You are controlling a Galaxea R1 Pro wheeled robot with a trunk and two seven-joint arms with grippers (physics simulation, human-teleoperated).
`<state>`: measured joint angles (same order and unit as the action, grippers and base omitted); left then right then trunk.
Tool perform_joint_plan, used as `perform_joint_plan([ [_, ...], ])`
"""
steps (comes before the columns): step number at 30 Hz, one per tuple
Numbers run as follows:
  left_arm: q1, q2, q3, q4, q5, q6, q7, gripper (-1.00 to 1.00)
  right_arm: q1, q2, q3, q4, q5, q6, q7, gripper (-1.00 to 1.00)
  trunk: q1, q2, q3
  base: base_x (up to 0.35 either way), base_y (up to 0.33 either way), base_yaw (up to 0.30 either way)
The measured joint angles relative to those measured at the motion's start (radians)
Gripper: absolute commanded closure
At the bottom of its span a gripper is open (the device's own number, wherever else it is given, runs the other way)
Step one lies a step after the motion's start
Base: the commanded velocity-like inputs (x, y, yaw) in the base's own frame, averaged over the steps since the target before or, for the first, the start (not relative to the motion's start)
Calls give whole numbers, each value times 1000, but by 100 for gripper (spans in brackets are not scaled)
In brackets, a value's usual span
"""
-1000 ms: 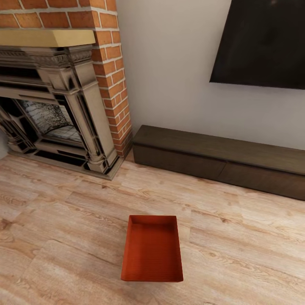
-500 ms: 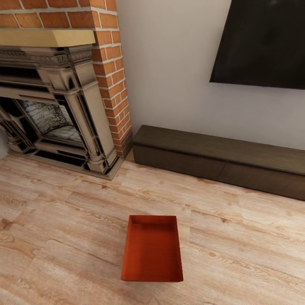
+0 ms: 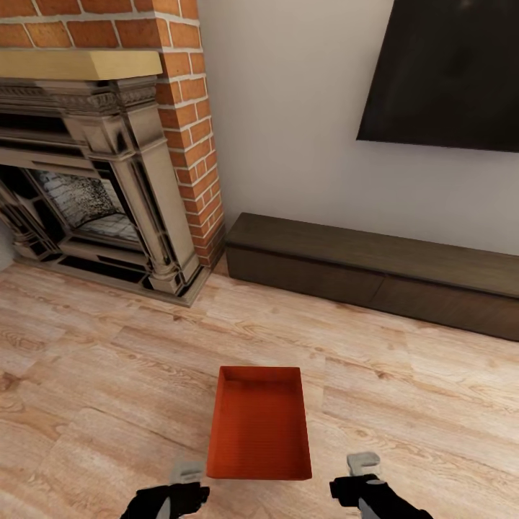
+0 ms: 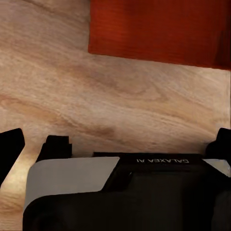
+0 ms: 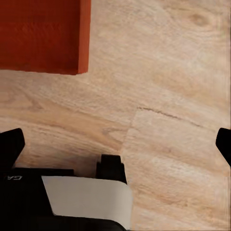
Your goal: Move the two storage containers from the living room to the garage. In the garage, place one container on the floor and stack the other container on top of it (either order is fine).
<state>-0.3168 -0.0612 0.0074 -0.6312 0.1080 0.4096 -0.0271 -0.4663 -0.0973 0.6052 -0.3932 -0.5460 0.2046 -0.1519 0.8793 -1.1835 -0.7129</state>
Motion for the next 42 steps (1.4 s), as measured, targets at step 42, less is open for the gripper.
perform_joint_plan([
  [42, -312, -75, -11, 53, -52, 20, 180, -100, -325, 272, 9, 240, -61, -217, -265, -100, 0, 0, 0, 0, 0, 0],
])
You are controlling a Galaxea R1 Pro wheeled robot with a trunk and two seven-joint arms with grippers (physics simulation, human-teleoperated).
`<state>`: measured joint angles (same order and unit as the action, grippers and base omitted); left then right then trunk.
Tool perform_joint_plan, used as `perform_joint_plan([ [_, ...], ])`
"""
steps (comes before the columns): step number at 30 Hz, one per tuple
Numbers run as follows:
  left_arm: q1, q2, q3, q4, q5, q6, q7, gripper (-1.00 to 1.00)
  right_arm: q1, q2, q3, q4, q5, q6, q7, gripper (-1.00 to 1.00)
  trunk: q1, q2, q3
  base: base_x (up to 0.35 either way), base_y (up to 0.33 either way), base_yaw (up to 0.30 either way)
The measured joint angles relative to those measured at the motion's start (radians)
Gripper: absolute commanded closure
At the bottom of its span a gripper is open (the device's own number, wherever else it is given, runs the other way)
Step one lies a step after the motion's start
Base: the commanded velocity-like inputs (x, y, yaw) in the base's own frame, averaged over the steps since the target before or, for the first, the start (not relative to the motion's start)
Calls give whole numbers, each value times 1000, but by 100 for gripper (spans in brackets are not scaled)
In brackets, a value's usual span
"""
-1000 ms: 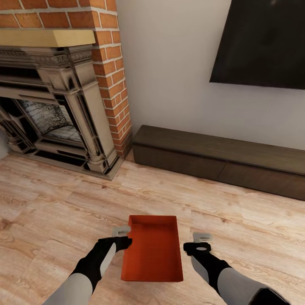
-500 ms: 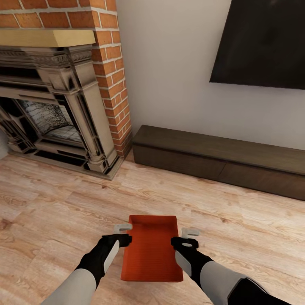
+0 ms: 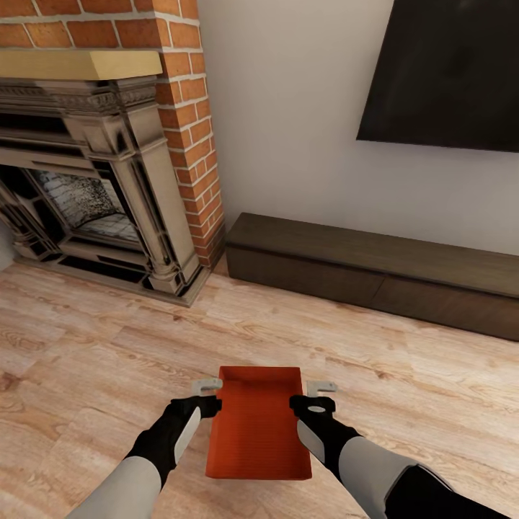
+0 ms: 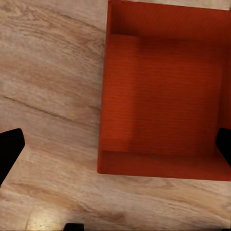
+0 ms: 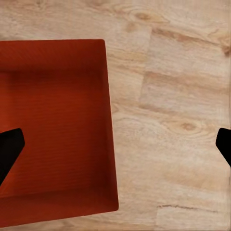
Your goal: Move the two storage containers from the living room to the garage. In the garage, place one container on the floor and stack the other container on top of it (either order is fine).
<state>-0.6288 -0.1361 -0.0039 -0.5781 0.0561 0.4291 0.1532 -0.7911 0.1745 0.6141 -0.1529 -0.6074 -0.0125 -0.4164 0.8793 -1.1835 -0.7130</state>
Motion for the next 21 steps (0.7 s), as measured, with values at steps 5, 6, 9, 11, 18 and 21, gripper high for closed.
perform_joint_plan([
  [5, 0, 2, 0, -7, -10, 0, 1, -100, 0, 0, 0, 0, 32, 0, 1, -100, 0, 0, 0, 0, 0, 0],
  [6, 0, 0, 0, -7, -15, 0, 1, -100, 0, 0, 0, 0, 35, 0, 1, -100, 0, 0, 0, 0, 0, 0],
  [9, 0, -7, -1, -6, -24, 5, 2, -100, 0, 0, 1, 0, 40, 1, 1, -100, 0, 0, 0, 0, 0, 0],
  [11, 0, -6, -1, -1, -26, 8, 2, -100, 0, 0, 1, 3, 40, 4, 1, -100, 0, 0, 0, 0, 0, 0],
  [18, 0, -5, -1, 24, -23, 10, 2, -100, 0, 0, 3, 17, 36, 62, 36, -100, 0, 0, 0, 0, 0, 0],
  [21, 0, -6, 0, 34, -23, 11, 2, -100, 0, 0, 4, 18, 34, 94, 55, -100, 0, 0, 0, 0, 0, 0],
])
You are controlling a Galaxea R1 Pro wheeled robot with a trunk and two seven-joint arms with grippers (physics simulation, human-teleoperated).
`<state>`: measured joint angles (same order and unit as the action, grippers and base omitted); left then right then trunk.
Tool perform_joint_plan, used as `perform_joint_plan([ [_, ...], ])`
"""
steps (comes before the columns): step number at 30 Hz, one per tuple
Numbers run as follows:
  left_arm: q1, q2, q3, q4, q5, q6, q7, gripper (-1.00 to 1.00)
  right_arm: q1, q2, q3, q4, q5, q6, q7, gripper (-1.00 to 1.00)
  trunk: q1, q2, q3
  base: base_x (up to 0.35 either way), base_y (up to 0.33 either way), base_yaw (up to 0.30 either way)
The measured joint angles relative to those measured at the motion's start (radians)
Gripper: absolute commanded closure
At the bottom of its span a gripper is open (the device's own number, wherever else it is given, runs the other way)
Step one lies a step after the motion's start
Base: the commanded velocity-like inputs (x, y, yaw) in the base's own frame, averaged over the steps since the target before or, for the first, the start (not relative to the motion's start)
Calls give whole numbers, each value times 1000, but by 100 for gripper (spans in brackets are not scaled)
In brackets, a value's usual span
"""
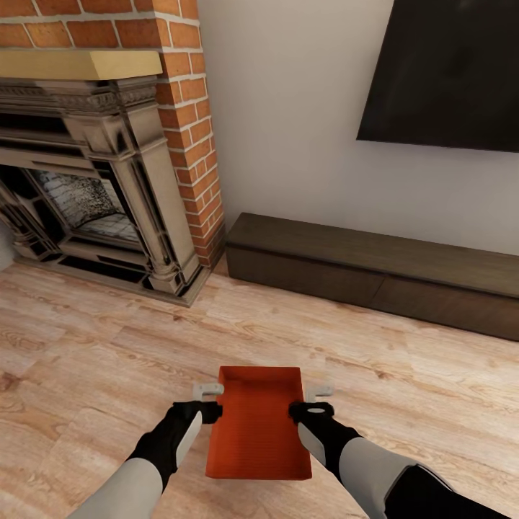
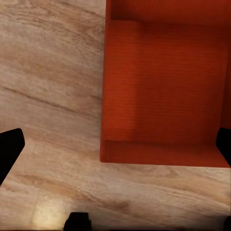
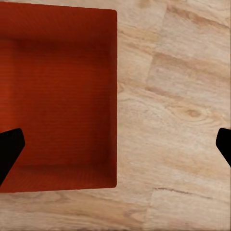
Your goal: Move the two storage containers from the living room to the garage. In the garage, place one container on the floor and stack the other container on top of it (either order is fine).
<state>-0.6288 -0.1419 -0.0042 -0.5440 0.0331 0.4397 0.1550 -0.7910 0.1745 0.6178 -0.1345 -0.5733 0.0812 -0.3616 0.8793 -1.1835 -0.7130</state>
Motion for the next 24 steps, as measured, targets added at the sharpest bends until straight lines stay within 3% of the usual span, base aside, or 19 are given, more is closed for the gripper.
perform_joint_plan([
  [4, -1, 0, 0, 6, 1, 3, 1, -100, 0, 0, 0, 1, 6, 84, 31, -100, 0, 0, 0, 0, 0, 0],
  [12, -4, 2, -1, 9, 3, 5, 0, -100, -1, 0, 2, 1, 107, 122, 185, -100, 0, 0, 0, 0, 0, 0],
  [24, -8, 0, 0, 13, 10, 7, 0, -100, -1, -1, -1, 2, 120, 87, 212, -100, 0, 0, 0, 0, 0, 0],
])
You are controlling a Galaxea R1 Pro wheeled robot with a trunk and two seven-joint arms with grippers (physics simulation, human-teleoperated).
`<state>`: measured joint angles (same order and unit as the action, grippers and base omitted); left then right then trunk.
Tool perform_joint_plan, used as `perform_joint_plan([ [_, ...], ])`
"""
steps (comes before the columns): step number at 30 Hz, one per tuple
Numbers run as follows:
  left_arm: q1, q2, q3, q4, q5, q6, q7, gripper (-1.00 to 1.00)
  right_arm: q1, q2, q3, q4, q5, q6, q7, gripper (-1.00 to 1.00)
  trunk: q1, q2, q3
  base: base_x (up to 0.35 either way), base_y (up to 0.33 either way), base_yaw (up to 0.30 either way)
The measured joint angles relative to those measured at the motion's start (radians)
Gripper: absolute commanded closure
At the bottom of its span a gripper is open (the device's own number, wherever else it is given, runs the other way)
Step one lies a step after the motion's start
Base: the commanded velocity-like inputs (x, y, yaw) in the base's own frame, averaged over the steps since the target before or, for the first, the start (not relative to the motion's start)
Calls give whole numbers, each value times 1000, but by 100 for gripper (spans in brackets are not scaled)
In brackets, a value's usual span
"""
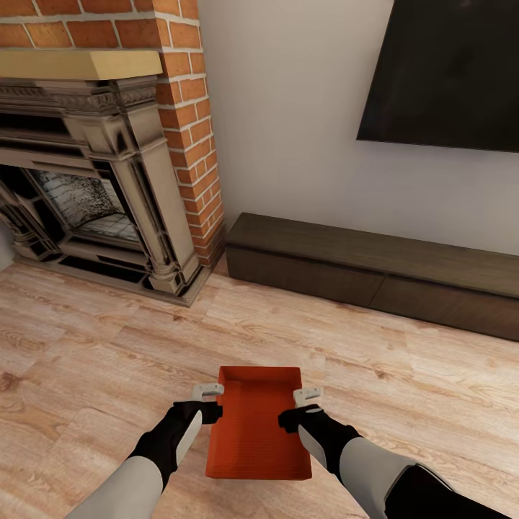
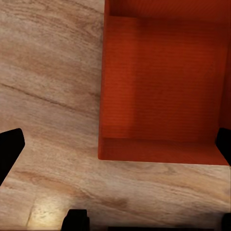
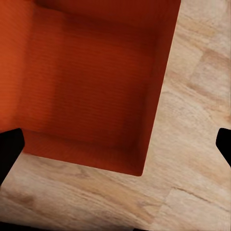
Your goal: Move the two storage containers from the living room to the garage. In the garage, place one container on the floor and stack the other container on top of it (either order is fine).
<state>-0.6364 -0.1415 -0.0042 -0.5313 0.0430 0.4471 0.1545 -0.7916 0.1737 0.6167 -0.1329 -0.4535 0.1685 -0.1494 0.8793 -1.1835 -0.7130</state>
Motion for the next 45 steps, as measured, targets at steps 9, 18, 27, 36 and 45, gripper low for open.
perform_joint_plan([
  [9, -63, 2, 1, 96, -1, 39, 0, -100, 0, -1, -6, 0, -3, -26, -10, -100, 0, 0, 0, 0, 0, 0],
  [18, -70, 1, 1, 108, -4, 35, -1, -100, 0, -19, -10, 0, -120, -36, -100, -100, 0, 0, 0, 0, 0, 0],
  [27, -71, 1, 1, 113, -4, 0, -1, -100, 0, -30, 0, 0, -145, -32, -64, -100, 0, 0, 0, 0, 0, 0],
  [36, -71, 1, 1, 118, -4, -4, -1, -100, 0, -31, 2, 0, -115, -26, -11, -100, 0, 0, 0, 0, 0, 0],
  [45, -71, 2, 1, 120, -4, -4, -1, -100, 0, -31, 2, 0, -113, -19, -10, -100, 0, 0, 0, 0, 0, 0],
])
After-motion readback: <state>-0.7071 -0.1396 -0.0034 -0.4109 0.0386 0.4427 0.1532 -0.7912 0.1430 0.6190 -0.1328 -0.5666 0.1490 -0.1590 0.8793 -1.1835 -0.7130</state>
